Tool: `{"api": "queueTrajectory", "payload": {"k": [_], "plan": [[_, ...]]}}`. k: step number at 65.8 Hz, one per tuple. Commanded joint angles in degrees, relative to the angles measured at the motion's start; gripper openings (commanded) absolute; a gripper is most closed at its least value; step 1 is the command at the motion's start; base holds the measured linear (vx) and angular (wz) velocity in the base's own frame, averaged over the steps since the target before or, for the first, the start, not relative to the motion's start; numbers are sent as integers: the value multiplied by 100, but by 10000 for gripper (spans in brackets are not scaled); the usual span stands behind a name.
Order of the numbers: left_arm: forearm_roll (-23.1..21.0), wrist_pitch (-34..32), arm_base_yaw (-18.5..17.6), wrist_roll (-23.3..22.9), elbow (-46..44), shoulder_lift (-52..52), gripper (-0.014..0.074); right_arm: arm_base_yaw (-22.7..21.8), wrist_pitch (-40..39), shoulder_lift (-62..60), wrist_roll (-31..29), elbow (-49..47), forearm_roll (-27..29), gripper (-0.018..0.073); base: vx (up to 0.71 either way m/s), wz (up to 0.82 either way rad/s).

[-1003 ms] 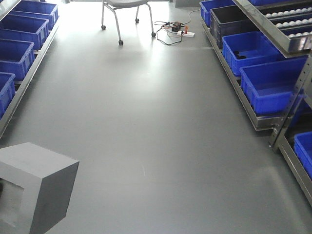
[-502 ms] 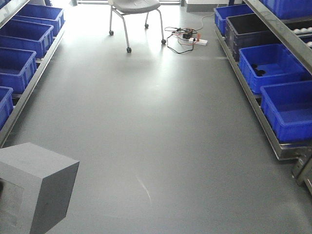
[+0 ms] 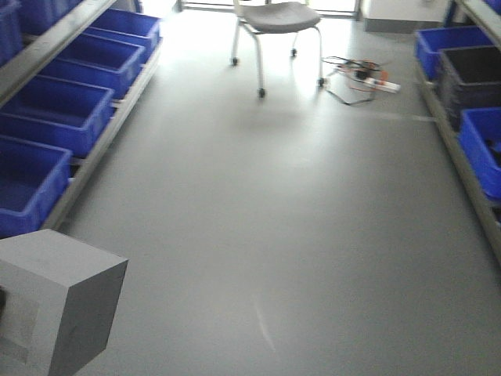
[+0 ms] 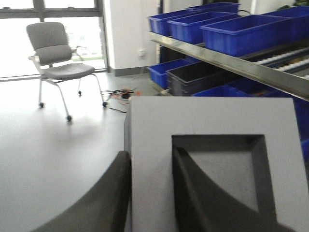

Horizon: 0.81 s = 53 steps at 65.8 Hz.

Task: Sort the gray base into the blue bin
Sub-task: 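Turn and drive up to the large empty blue bin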

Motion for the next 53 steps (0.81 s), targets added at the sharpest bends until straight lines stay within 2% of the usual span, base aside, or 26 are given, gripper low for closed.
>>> {"api": "queueTrajectory", "payload": {"k": [1,11,53], "plan": [[-59,-640,-35,-53,-170,35,-6,-16,-425,-66,-37,88,-36,-9,29,52],[-59,-640,-35,-53,-170,35,-6,-16,-425,-66,-37,88,-36,-9,26,73],[-59,-640,-35,-53,-170,35,-6,-16,-425,-66,-37,88,-36,-9,20,97]]}}
